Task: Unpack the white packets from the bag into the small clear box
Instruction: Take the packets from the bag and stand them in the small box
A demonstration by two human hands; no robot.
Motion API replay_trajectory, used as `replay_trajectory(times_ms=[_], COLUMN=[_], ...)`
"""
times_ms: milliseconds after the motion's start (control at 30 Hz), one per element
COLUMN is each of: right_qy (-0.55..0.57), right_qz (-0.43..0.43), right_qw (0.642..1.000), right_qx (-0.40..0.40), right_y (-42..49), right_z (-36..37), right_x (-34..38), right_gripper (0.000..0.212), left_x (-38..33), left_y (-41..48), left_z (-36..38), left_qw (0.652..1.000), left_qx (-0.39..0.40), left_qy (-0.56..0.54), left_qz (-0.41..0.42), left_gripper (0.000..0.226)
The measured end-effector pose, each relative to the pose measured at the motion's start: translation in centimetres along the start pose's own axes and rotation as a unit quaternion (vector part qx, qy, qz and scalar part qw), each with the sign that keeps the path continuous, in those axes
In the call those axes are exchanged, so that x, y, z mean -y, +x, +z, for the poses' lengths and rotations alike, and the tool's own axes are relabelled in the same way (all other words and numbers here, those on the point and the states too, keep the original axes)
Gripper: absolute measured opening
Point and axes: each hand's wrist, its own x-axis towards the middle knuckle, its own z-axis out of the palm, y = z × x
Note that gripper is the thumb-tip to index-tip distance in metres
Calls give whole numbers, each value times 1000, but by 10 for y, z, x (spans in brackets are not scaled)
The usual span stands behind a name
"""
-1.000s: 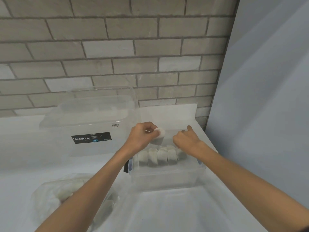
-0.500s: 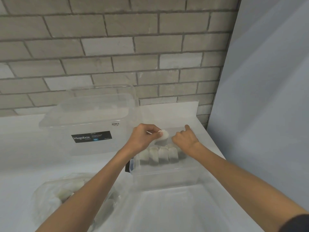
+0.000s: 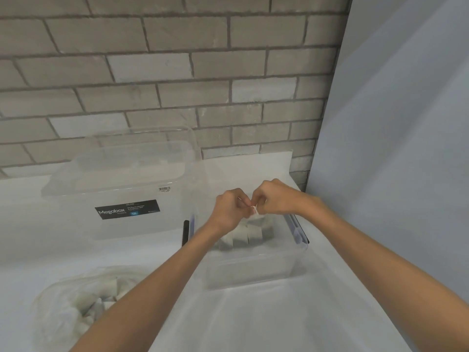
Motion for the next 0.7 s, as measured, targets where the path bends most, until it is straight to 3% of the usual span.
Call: replay_trajectory(times_ms=[167,300,433,700], right_qy=[0,-123,-250,-449], right_qz=[21,18,26,12], right_qw=[1000,992,967,893], right_qx=[19,12,48,27], right_y=[2,16,23,28], right_z=[5,19,35,58], right_x=[-5,-14,-14,-12], right_gripper=[24,19,26,30], left_x=[6,11,17,20], left_y=[0,-3,-5,-11], left_z=[9,11,3,-21], left_qw=[1000,999,999,999], left_qx=[-12,19,14,-11], left_qy=[2,12,24,27], left_qz=[-18,-26,-20,-16], left_gripper=[24,18,13,12])
